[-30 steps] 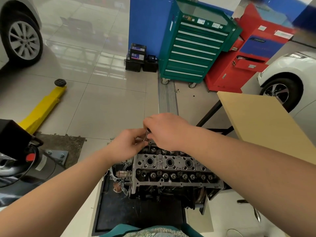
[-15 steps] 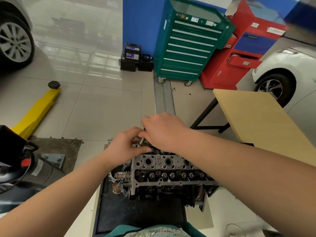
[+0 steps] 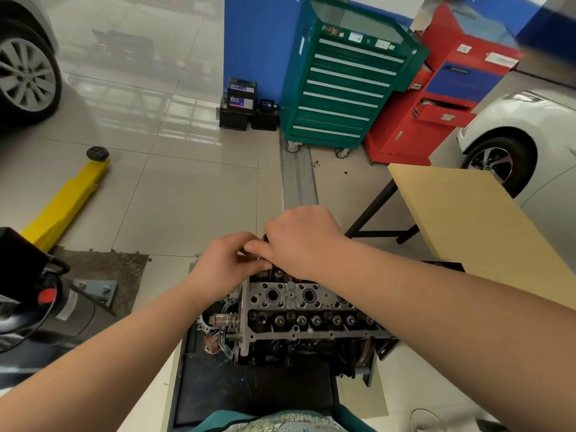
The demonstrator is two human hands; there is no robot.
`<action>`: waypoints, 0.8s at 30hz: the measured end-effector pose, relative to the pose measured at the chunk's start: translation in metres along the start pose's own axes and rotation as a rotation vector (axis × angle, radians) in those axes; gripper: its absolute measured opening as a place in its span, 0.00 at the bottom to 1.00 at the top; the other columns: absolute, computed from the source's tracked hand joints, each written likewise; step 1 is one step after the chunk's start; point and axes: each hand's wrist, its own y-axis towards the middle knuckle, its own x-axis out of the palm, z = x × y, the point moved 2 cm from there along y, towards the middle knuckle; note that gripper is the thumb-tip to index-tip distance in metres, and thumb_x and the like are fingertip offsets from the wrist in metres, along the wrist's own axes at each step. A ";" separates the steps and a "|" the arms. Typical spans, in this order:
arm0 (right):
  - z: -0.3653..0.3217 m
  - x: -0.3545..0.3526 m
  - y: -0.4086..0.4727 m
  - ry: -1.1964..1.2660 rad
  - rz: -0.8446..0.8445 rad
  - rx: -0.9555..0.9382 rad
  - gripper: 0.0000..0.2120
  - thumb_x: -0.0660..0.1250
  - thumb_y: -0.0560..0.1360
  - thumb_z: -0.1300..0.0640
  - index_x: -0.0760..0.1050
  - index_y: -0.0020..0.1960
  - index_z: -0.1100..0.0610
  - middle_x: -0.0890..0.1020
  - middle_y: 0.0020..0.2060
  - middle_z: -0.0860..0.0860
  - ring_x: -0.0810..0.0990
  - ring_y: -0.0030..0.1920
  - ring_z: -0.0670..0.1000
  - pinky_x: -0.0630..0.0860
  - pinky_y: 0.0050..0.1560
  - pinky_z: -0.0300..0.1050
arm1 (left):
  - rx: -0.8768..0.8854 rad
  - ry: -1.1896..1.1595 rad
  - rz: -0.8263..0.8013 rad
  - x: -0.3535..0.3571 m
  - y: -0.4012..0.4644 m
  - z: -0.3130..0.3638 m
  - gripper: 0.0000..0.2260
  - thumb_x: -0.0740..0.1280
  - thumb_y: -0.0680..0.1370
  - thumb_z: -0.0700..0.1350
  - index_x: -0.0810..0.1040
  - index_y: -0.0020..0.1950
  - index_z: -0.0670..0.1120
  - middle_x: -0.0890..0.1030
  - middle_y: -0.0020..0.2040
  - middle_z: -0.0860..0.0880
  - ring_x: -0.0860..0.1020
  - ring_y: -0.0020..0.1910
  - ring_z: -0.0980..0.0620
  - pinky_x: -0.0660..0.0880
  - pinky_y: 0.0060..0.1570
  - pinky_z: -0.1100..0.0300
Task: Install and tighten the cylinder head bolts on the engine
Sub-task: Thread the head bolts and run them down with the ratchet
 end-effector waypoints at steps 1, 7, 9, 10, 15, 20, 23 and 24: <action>0.002 0.001 0.001 0.050 -0.003 -0.034 0.24 0.56 0.80 0.30 0.70 0.46 0.51 0.73 0.37 0.48 0.75 0.40 0.55 0.62 0.34 0.47 | 0.010 0.044 0.027 -0.001 0.000 -0.001 0.08 0.75 0.73 0.53 0.80 0.48 0.64 0.83 0.44 0.60 0.83 0.45 0.57 0.78 0.45 0.66; 0.005 -0.004 -0.001 0.097 -0.087 -0.261 0.10 0.65 0.82 0.49 0.71 0.57 0.54 0.79 0.48 0.51 0.79 0.48 0.55 0.67 0.38 0.49 | 0.006 0.028 -0.138 0.000 0.001 -0.008 0.09 0.76 0.78 0.41 0.83 0.56 0.49 0.85 0.50 0.53 0.84 0.54 0.51 0.82 0.57 0.44; 0.002 0.000 0.002 0.080 -0.067 -0.121 0.15 0.60 0.84 0.43 0.73 0.52 0.55 0.78 0.40 0.51 0.77 0.43 0.56 0.62 0.32 0.48 | -0.015 0.008 -0.125 0.002 0.001 -0.004 0.12 0.80 0.74 0.44 0.83 0.55 0.50 0.84 0.52 0.52 0.83 0.54 0.49 0.81 0.57 0.43; 0.000 0.003 0.003 0.051 -0.072 -0.042 0.19 0.56 0.85 0.40 0.73 0.48 0.54 0.75 0.36 0.50 0.76 0.40 0.56 0.59 0.30 0.47 | -0.023 -0.004 -0.090 0.005 0.001 -0.004 0.13 0.82 0.72 0.45 0.84 0.53 0.51 0.85 0.51 0.52 0.84 0.54 0.49 0.81 0.56 0.44; 0.005 0.003 0.002 0.080 0.010 -0.048 0.27 0.59 0.78 0.28 0.72 0.53 0.52 0.78 0.44 0.49 0.78 0.45 0.56 0.68 0.35 0.48 | -0.008 0.101 0.010 0.006 0.001 0.001 0.02 0.69 0.73 0.57 0.79 0.42 0.60 0.82 0.37 0.57 0.79 0.38 0.58 0.73 0.38 0.65; 0.007 0.000 -0.003 0.147 -0.035 -0.180 0.11 0.64 0.82 0.46 0.73 0.55 0.54 0.79 0.48 0.51 0.79 0.51 0.56 0.73 0.40 0.52 | -0.005 -0.002 -0.138 0.006 0.000 -0.005 0.11 0.77 0.77 0.44 0.80 0.53 0.57 0.83 0.48 0.57 0.83 0.50 0.54 0.80 0.55 0.55; 0.002 0.004 -0.002 0.102 0.029 -0.046 0.17 0.60 0.83 0.40 0.74 0.53 0.54 0.78 0.40 0.51 0.78 0.43 0.57 0.64 0.35 0.49 | -0.043 0.011 -0.038 0.010 -0.001 -0.004 0.16 0.82 0.72 0.48 0.80 0.53 0.58 0.82 0.48 0.57 0.82 0.50 0.54 0.81 0.55 0.55; 0.001 0.004 -0.003 0.079 0.050 -0.040 0.19 0.59 0.83 0.38 0.74 0.52 0.54 0.76 0.38 0.50 0.77 0.42 0.57 0.62 0.34 0.48 | -0.047 0.013 0.004 0.011 0.000 -0.003 0.12 0.81 0.72 0.49 0.80 0.49 0.58 0.82 0.45 0.56 0.82 0.47 0.54 0.81 0.51 0.56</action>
